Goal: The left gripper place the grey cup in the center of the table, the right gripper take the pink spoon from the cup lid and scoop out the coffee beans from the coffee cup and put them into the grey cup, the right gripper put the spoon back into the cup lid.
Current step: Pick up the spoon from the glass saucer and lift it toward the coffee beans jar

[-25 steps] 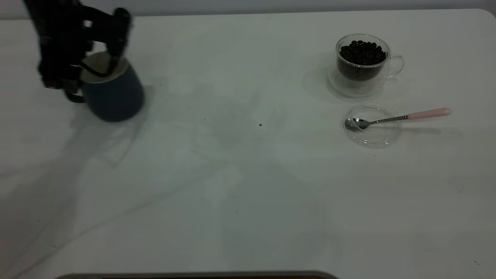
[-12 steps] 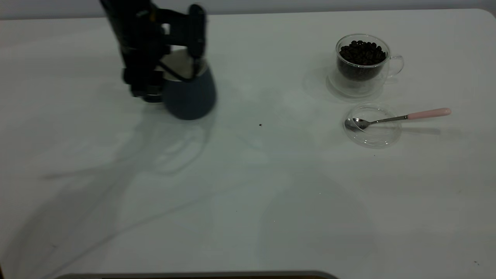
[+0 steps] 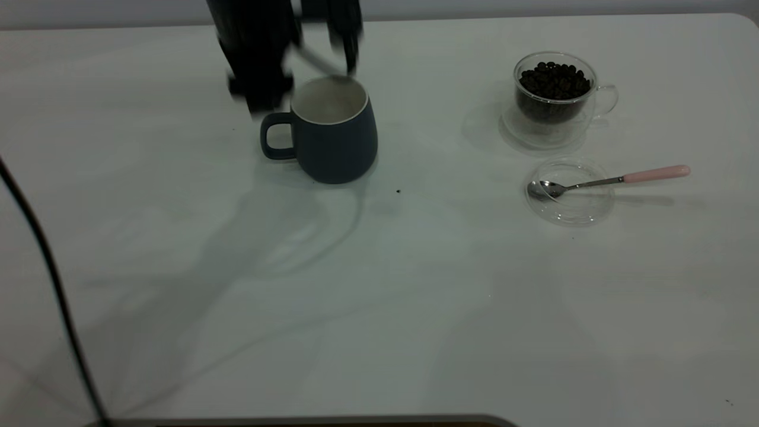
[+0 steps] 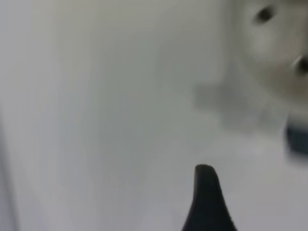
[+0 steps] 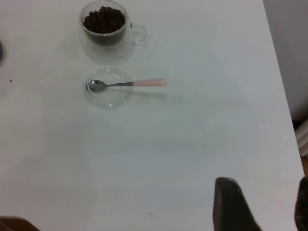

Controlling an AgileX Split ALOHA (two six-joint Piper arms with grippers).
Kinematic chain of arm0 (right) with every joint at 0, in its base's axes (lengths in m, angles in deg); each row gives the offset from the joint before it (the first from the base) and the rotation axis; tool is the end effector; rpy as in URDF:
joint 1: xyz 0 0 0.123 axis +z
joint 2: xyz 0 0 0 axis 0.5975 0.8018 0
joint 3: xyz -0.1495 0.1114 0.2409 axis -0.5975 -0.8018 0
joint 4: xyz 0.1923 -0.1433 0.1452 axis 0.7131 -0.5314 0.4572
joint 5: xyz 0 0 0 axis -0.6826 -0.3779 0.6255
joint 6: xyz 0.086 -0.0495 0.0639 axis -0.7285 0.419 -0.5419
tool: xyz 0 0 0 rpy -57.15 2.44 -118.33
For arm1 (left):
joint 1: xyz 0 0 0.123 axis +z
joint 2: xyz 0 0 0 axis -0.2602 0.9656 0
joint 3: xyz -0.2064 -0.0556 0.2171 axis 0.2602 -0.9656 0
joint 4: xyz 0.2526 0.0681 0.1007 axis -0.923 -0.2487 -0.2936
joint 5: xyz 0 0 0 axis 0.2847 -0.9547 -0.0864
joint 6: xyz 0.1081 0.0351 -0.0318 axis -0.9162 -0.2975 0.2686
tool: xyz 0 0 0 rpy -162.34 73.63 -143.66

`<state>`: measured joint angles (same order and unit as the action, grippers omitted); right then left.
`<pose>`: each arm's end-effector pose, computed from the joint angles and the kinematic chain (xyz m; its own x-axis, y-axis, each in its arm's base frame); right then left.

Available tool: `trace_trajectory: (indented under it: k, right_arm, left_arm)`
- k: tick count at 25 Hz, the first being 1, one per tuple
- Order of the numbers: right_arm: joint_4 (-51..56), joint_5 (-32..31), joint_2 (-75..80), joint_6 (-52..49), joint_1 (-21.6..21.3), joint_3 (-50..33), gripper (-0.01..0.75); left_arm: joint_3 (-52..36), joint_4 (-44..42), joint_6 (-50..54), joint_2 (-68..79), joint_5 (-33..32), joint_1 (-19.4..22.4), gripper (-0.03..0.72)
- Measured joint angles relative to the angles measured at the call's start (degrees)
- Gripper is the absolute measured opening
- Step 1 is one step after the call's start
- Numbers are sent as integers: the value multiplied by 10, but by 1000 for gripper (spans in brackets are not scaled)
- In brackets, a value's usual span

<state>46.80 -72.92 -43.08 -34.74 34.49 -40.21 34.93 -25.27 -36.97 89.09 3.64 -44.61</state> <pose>0.0286 0.0029 0.2614 -0.5686 -0.0368 -0.8218 -0.0223 0.9993 -0.0294 0.4501 -0.2214 0.0853 -0.1490 0.9845 -0.0923 0.8486 0.1753 0.4991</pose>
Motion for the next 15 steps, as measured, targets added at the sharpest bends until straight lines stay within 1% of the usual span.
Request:
trace_trajectory:
  k: [4,7,10,11,13,15]
  right_arm:
    - [0,0,0,0,0,0,357]
    - [0,0,0,0,0,0,357]
    - [0,0,0,0,0,0,357]
    - [0,0,0,0,0,0,357]
    - [0,0,0,0,0,0,357]
    - [0,0,0,0,0,0,357]
  left_arm:
    - [20,-1,81,-98,-146,0,585]
    - [23,-16,142,-175,-259,0,585]
    - [23,-28,208,-243,-359,0,585]
    - [23,-28,223,-264,-378,0,585]
    - [24,-24,241,-311,-379,0,585]
    - [22,-3,249,-355,-379,0,585]
